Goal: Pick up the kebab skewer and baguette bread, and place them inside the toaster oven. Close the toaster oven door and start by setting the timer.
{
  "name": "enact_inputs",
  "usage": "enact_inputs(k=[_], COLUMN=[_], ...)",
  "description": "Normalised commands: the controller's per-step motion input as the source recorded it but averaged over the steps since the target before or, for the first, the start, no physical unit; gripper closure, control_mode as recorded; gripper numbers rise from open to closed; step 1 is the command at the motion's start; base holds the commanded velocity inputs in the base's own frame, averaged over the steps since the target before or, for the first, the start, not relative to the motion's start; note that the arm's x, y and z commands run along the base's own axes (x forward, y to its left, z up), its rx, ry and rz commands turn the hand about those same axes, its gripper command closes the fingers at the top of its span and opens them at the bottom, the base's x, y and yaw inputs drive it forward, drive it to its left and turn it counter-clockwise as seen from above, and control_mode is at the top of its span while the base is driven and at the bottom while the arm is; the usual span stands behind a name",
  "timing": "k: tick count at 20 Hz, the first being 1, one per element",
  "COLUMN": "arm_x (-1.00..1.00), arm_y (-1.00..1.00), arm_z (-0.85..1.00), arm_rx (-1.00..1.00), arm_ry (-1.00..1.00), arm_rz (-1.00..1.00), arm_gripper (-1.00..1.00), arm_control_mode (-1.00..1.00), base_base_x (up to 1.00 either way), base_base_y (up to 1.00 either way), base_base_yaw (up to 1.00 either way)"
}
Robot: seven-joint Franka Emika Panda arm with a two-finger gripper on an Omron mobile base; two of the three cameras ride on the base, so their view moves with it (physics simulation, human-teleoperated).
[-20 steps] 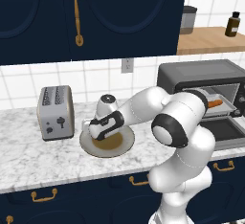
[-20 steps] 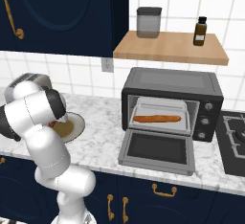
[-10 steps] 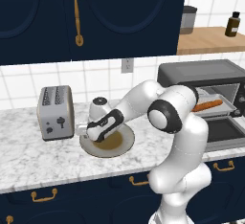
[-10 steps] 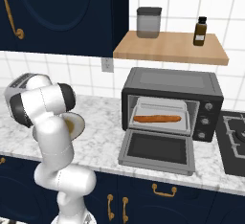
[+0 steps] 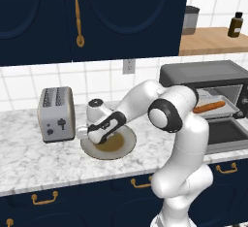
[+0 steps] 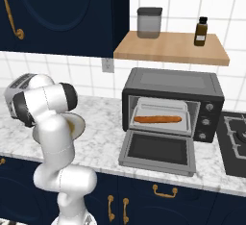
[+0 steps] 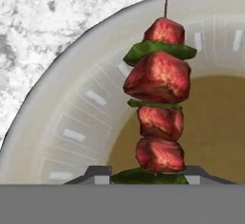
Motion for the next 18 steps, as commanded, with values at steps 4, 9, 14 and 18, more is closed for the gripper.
enact_inputs(k=[4, 9, 14, 18], arm_x=[-0.38, -0.82, -0.98, -0.74], arm_y=[-0.69, -0.84, -0.89, -0.88], arm_z=[0.00, 0.62, 1.00, 1.00], arm_rx=[0.00, 0.00, 0.06, 0.17], arm_ry=[-0.02, -0.18, -0.16, 0.00], arm_rz=[0.06, 0.13, 0.07, 0.00], arm_gripper=[1.00, 1.00, 1.00, 1.00], arm_control_mode=[-1.00, -1.00, -1.00, -1.00], base_base_x=[0.00, 0.00, 0.00, 0.00], base_base_y=[0.00, 0.00, 0.00, 0.00], base_base_yaw=[0.00, 0.00, 0.00, 0.00])
